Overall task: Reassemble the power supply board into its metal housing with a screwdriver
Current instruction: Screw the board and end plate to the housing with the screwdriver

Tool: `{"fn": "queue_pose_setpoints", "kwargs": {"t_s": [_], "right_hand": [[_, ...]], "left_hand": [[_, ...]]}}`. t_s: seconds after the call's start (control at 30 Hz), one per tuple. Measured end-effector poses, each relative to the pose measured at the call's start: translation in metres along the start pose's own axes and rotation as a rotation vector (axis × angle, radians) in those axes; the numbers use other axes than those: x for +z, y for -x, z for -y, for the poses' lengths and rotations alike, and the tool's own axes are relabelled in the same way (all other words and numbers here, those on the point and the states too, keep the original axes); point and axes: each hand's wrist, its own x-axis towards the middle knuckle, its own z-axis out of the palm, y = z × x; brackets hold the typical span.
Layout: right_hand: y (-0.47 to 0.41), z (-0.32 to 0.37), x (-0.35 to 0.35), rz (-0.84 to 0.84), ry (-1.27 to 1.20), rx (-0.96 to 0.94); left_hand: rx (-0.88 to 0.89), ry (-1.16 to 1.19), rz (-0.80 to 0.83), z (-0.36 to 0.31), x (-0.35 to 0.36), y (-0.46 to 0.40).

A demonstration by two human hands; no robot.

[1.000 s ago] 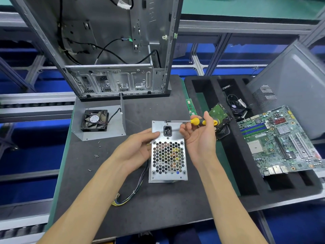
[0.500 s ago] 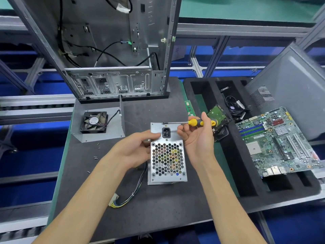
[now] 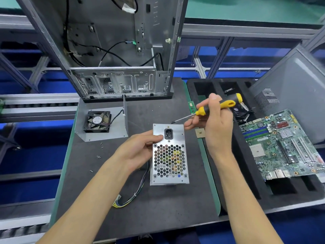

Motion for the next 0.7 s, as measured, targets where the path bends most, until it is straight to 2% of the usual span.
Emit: {"fn": "queue_pose_setpoints", "kwargs": {"t_s": [0.1, 0.2, 0.7], "right_hand": [[-0.001, 0.008, 0.005, 0.068, 0.199, -0.116], [-0.002, 0.005, 0.008, 0.108, 0.32, -0.157], [-0.004, -0.002, 0.012, 0.156, 0.46, -0.165]], "left_hand": [[0.009, -0.01, 0.007, 0.0, 0.001, 0.0], [0.014, -0.003, 0.013, 0.0, 0.002, 0.001], [0.017, -0.014, -0.032, 0.001, 0.004, -0.001]]}}
